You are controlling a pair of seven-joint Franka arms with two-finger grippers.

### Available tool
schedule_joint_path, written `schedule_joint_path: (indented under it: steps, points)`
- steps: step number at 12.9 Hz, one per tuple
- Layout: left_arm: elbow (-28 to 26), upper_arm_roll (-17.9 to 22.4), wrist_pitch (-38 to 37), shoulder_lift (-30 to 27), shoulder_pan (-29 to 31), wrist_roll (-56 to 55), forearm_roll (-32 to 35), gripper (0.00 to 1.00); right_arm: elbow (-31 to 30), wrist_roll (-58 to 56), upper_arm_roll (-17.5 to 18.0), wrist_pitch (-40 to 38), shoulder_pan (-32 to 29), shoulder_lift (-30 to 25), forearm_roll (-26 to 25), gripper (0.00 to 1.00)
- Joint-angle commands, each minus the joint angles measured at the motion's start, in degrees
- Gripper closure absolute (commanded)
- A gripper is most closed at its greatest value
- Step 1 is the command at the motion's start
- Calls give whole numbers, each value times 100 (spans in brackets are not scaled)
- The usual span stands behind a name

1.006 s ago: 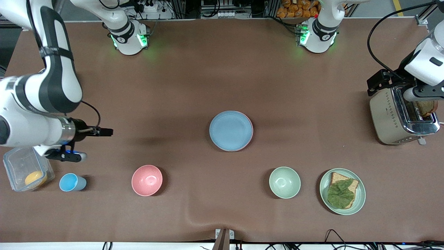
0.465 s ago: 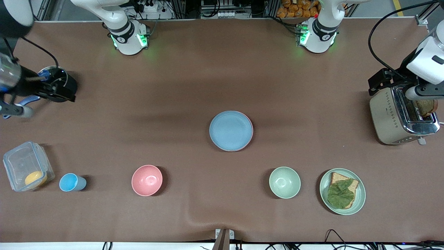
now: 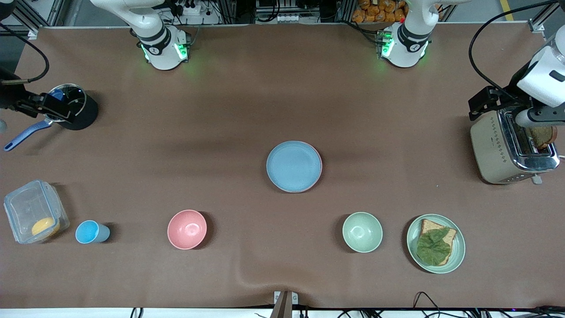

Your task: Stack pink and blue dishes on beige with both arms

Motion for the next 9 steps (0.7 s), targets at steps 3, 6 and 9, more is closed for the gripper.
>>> schedule_joint_path:
  steps: [3,6,9]
  points:
    - [38,9,-201,-64,18,115,-45,0,42,79,107,107,-191,41,-79,0]
    - [117,9,-377,-64,36,115,-89,0,42,79,142,274,-199,59,-79,0]
    - [258,26,-386,-64,62,115,-98,0,42,79,151,213,-217,59,-79,0]
